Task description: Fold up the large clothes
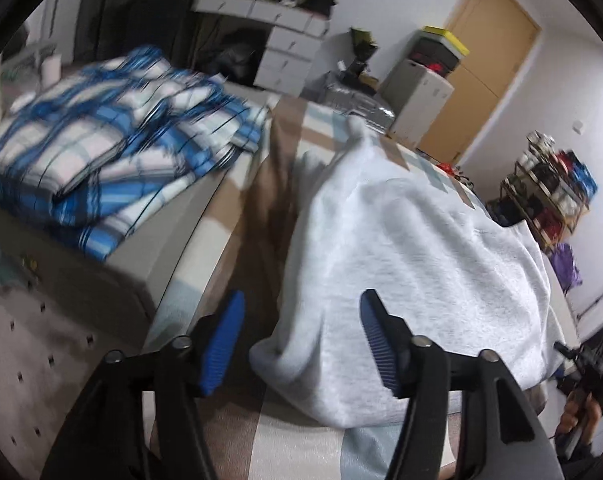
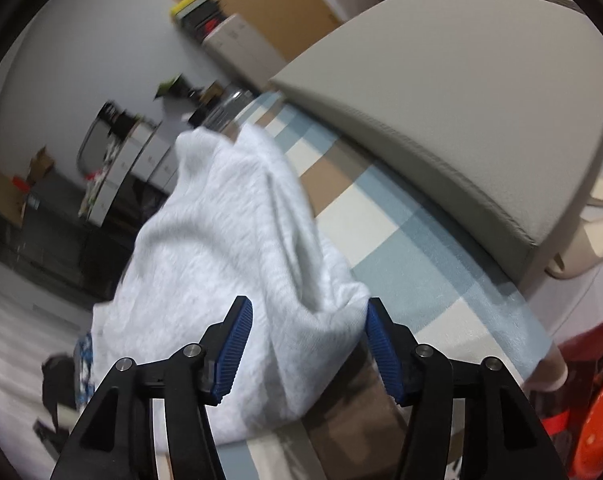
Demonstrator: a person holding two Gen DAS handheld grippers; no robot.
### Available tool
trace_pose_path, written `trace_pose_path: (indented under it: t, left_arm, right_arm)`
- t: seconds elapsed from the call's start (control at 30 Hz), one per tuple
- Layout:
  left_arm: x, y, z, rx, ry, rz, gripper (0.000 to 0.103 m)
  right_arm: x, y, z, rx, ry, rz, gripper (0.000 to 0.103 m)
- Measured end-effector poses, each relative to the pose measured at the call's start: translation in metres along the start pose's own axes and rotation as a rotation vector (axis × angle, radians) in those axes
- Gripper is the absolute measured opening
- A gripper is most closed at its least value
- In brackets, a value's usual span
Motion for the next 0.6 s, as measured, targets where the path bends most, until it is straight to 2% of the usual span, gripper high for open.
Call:
trace_pose_path:
  t: [0.1,0.17,0.23,0.3,0.37,0.4,0.43,0.5,0.6]
  left_arm:
    - [-0.012,0.006,0.003,-0.031,0.02,0.007,0.059]
    - [-0.024,0.01,0.005,-0.039,0.021,0.019,0.059]
    - [-0.03,0.01,0.008,-0.045,0.011,0.036,0.059]
    - [-0.038,0.01,0.016,-0.075,0.044,0.061,0.058]
    - [-0.043,0.009,0.025,-0.103,0.123,0.076,0.039]
    - [-0.048,0.007,0.03,-0.099,0.112,0.099,0.03]
    - [-0.051,0.005,0.033,-0.073,0.062,0.116,0.017]
    - [-0.05,0.004,0.031,-0.063,0.009,0.116,0.01]
    - [-0.042,0.01,0.021,-0.132,-0.024,0.113,0.01]
  right_arm:
    - [0.0,0.002,-0.011,-0.053,-0.063,-0.038,0.06]
    - [0.001,0.001,-0.014,-0.073,-0.057,-0.055,0.056]
    - [0.003,-0.002,-0.011,-0.026,-0.072,-0.072,0.028]
    - [0.003,-0.006,-0.009,0.027,-0.161,-0.084,0.028]
    - [0.003,-0.005,-0.005,0.04,-0.197,-0.087,0.028]
    - [0.005,-0.003,0.0,0.049,-0.214,-0.095,0.029]
    - [0.008,0.0,0.004,0.051,-0.219,-0.101,0.031]
    - [0.013,0.006,0.011,0.048,-0.225,-0.121,0.031]
    - [0.02,0.018,0.028,0.05,-0.22,-0.163,0.034]
Point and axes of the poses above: each gripper's, at about its wrist camera, not at the fingertips, and x roughly against the way its jaws point, z to its left, y to its top, the point moved 7 cm from there along -x, roughly the way its jaws point, and after that the axes turned 14 degrees about -y, right-handed, at the moved point
